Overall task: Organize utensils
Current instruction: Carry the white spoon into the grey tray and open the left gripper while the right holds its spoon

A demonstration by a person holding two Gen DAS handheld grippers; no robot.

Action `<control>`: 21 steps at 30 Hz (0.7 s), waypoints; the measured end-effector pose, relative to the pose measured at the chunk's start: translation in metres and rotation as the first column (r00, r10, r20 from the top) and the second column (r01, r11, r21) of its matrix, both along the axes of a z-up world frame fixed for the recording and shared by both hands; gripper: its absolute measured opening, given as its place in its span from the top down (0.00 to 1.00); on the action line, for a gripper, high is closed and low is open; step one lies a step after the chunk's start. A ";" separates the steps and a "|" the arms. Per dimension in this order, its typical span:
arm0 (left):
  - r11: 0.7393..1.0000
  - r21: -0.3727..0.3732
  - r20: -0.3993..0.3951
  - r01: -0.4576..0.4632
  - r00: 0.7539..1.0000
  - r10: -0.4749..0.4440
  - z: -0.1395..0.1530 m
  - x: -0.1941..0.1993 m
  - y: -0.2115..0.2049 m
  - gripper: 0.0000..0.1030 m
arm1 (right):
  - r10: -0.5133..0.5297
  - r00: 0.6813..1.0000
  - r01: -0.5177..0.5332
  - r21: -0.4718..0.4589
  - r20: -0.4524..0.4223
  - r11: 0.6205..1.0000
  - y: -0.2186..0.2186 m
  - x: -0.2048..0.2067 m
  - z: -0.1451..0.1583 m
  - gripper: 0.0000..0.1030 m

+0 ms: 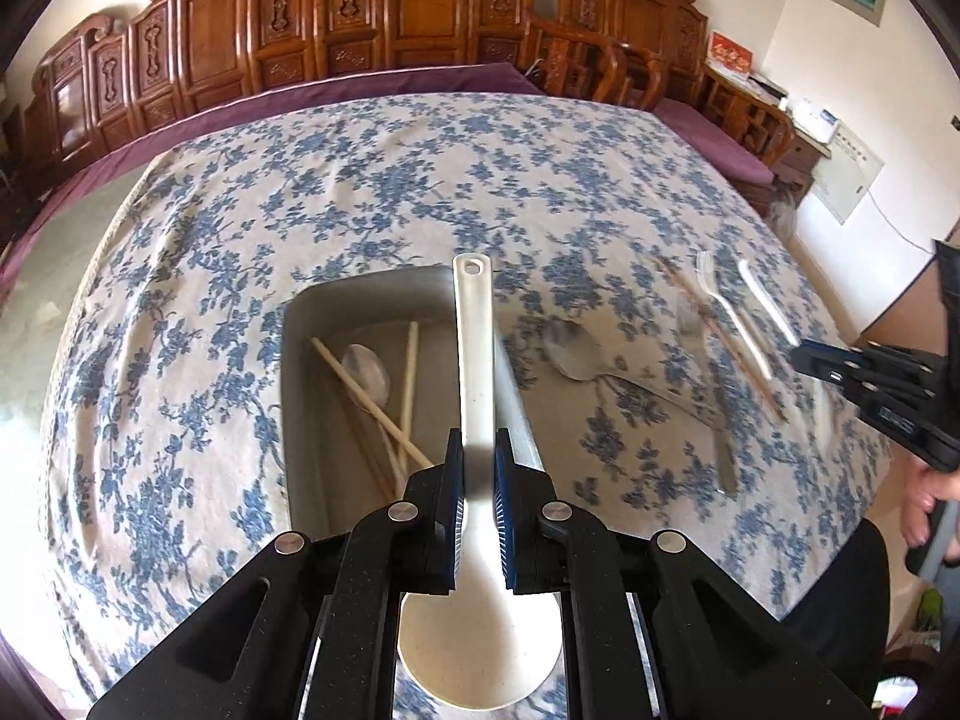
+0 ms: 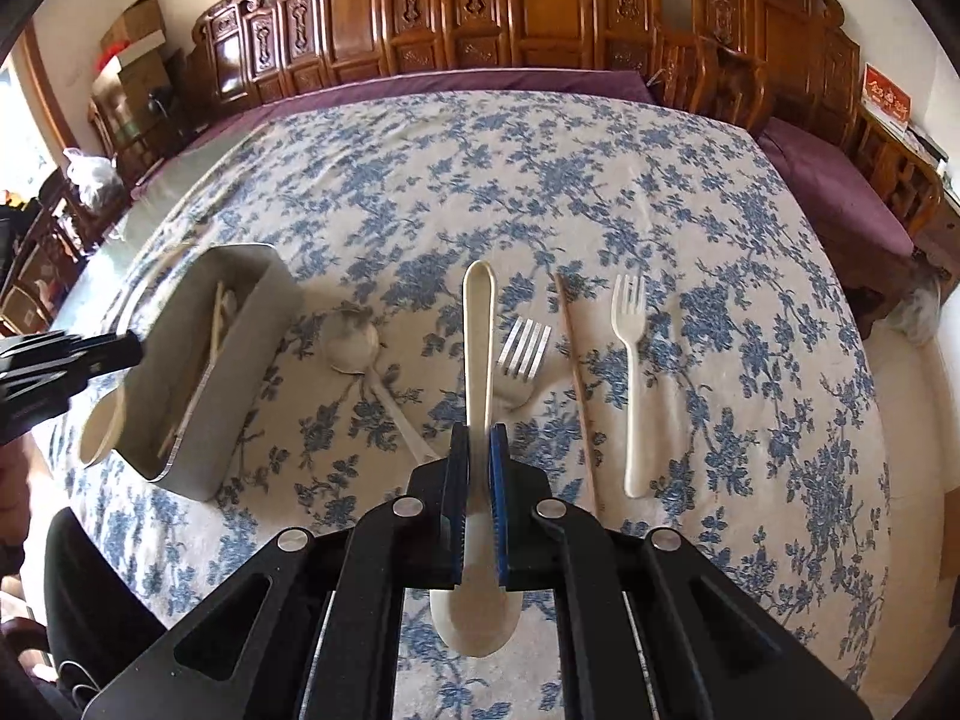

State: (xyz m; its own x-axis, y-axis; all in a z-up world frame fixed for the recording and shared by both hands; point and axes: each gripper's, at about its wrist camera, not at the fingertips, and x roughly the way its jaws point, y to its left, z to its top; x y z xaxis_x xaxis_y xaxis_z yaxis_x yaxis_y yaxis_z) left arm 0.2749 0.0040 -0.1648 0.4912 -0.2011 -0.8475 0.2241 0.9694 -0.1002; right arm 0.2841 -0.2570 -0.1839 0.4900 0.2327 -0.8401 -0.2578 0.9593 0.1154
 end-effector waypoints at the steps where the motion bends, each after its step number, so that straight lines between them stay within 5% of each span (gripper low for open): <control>1: 1.000 0.007 -0.001 -0.007 1.000 0.007 -0.002 0.004 0.002 0.92 | 0.009 1.000 -0.009 0.004 0.003 1.000 0.003 -0.001 0.001 0.92; 21: 0.995 0.062 -0.103 -0.072 0.992 0.078 -0.058 0.047 0.016 0.91 | 0.092 0.996 -0.092 0.057 0.000 0.994 0.033 -0.011 0.007 0.92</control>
